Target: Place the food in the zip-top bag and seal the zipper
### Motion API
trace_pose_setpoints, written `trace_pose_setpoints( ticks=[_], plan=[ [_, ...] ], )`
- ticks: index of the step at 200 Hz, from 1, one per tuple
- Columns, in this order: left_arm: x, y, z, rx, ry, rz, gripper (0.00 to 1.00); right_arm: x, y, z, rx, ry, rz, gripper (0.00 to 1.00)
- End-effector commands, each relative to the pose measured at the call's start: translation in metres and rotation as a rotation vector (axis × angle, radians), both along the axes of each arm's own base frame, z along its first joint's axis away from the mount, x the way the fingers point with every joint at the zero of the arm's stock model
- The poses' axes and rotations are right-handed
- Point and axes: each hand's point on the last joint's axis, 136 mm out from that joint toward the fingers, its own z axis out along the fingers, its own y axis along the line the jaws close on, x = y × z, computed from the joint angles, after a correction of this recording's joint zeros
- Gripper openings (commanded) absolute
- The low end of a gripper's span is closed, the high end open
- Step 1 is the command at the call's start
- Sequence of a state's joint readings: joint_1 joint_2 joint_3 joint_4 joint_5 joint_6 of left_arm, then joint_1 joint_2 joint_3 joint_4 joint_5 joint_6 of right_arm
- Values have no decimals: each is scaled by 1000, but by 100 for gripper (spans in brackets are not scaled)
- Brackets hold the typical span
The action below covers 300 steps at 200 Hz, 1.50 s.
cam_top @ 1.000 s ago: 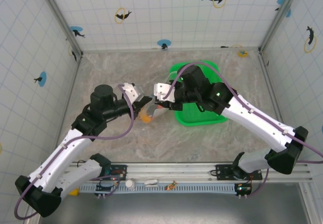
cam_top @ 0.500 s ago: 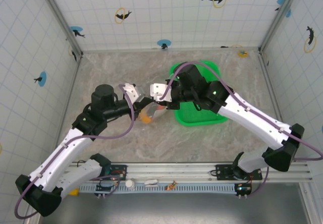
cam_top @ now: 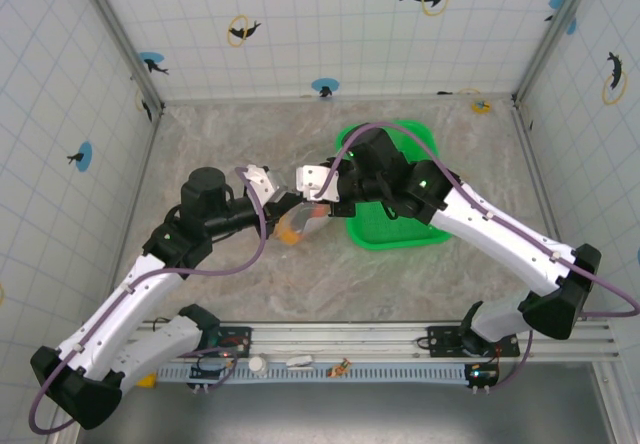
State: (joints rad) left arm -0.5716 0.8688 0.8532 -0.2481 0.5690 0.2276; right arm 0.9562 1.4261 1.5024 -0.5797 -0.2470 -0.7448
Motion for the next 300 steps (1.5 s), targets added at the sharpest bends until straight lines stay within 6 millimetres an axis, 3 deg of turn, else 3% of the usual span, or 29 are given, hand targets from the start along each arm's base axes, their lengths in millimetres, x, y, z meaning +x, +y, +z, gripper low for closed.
trace_pose_setpoints(
  ticks=[1,26,68,138,208,261,300],
  plan=[
    [-7,-2,9,-34,-8,-26,0,2,3,4,9,-19,-6,10],
    [-3,1,15,-44,-29,10,0,6,2,3,4,-34,-21,6],
    [8,17,45,-112,-160,138,0,18,-7,5,3,-62,-74,3],
    [9,26,65,-129,-228,183,0,41,-22,16,42,-90,-184,5],
    [17,51,102,-161,-371,331,0,60,-39,27,78,-106,-276,6],
    [31,76,120,-193,-446,503,0,69,-53,19,89,-73,-333,6],
    [40,102,131,-231,-487,668,0,84,-75,5,108,-30,-427,6]
  ],
)
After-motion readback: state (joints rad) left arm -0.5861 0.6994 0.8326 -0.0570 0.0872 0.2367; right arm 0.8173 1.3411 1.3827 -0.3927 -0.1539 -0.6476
